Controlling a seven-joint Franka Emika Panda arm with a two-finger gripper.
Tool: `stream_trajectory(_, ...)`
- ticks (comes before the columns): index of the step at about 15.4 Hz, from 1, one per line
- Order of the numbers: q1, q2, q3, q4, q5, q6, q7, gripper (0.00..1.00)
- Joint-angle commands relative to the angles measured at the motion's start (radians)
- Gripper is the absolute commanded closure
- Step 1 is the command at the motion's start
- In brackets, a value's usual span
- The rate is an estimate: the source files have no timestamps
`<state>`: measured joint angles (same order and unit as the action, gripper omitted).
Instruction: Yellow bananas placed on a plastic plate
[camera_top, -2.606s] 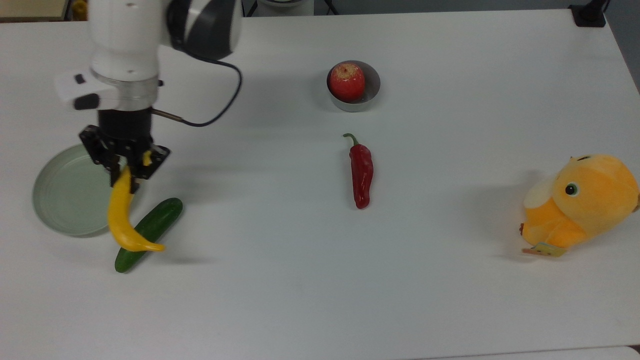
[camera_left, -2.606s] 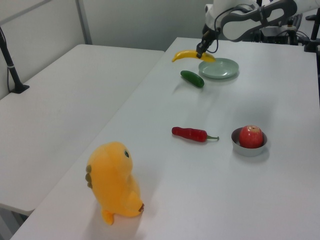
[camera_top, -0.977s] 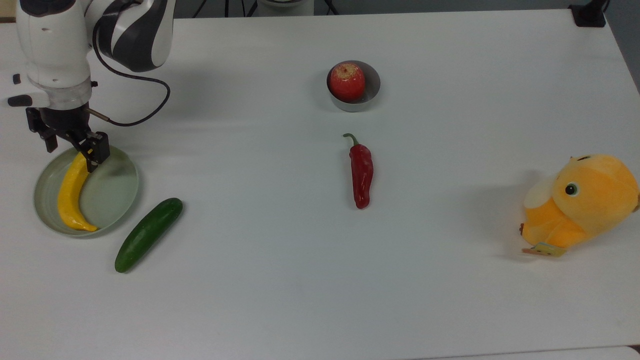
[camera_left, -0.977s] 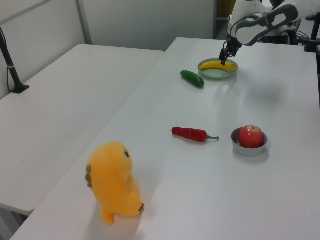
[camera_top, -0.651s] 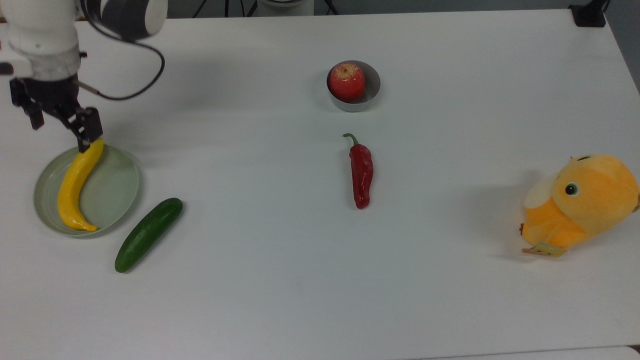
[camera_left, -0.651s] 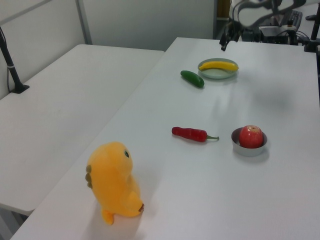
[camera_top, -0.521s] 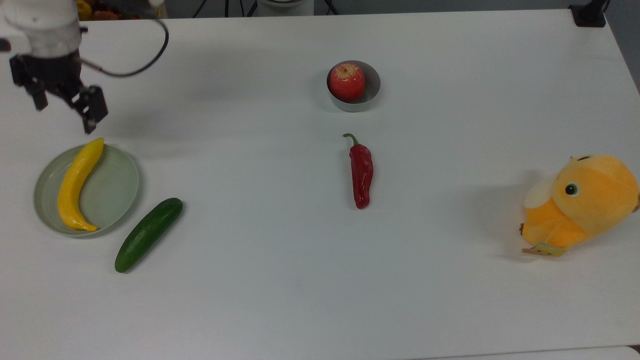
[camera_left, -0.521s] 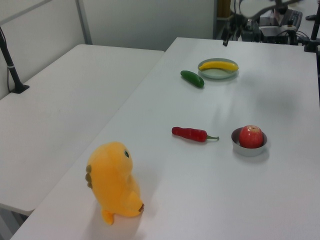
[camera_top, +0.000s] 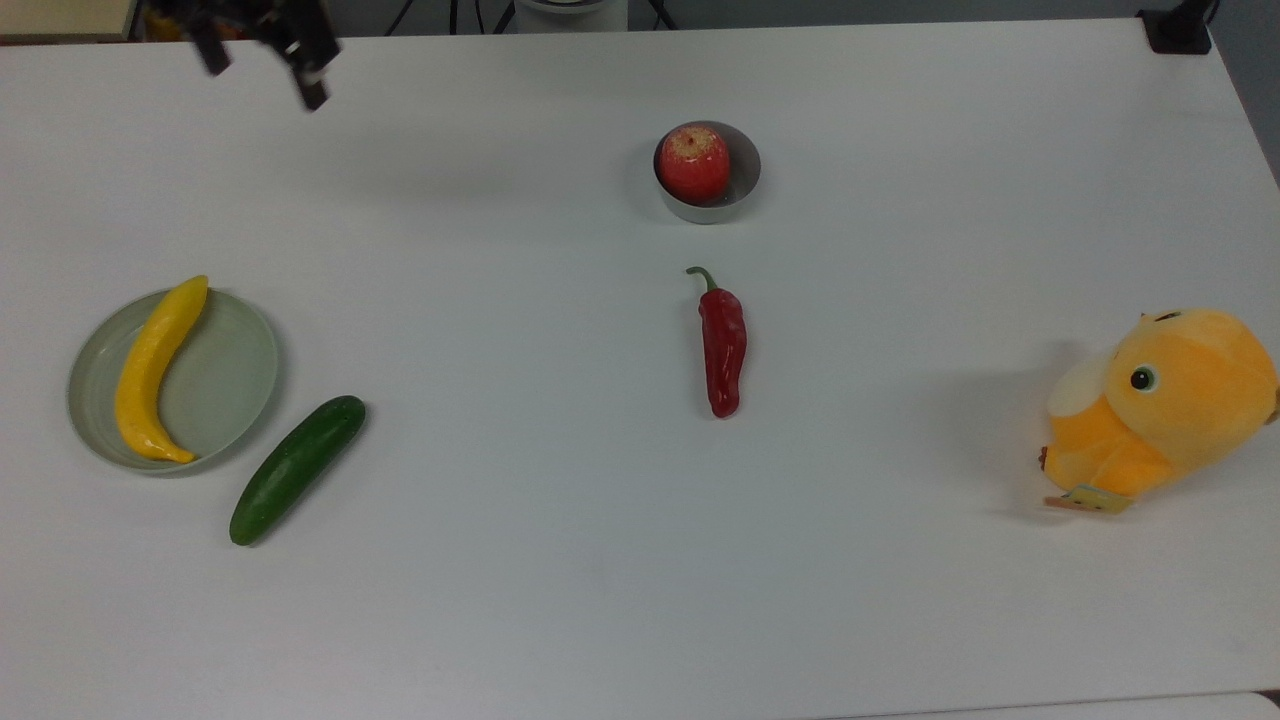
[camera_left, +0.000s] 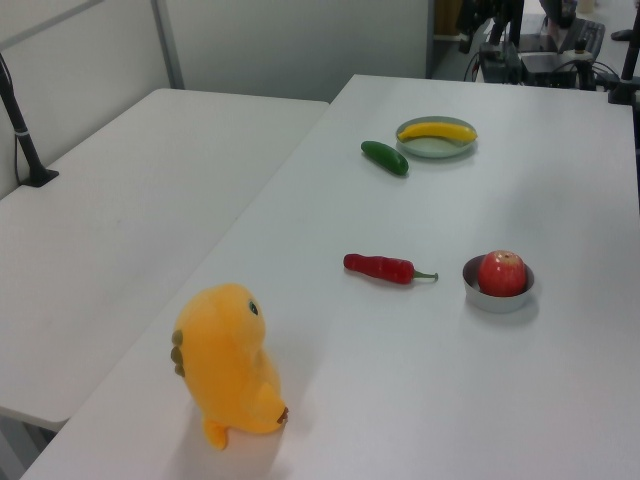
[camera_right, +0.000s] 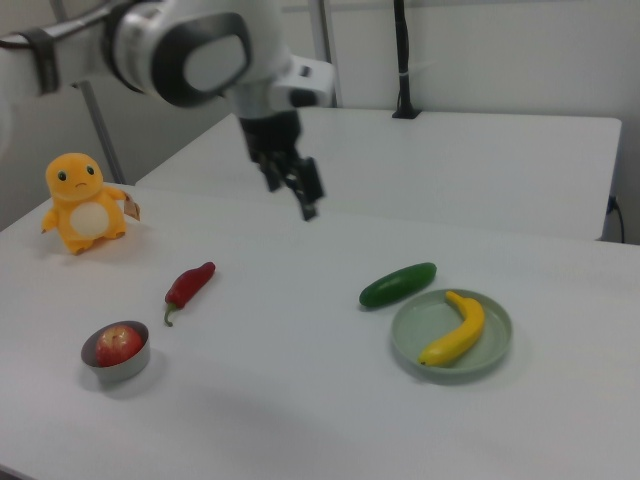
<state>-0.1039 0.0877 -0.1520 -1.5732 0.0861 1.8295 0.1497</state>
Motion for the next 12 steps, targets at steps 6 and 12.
stream_trajectory(6, 0.168, -0.092, 0.097, -0.044, 0.021, -0.182, 0.065, 0.00)
stream_trajectory(12, 0.181, -0.080, 0.095, -0.047, 0.020, -0.126, -0.139, 0.00)
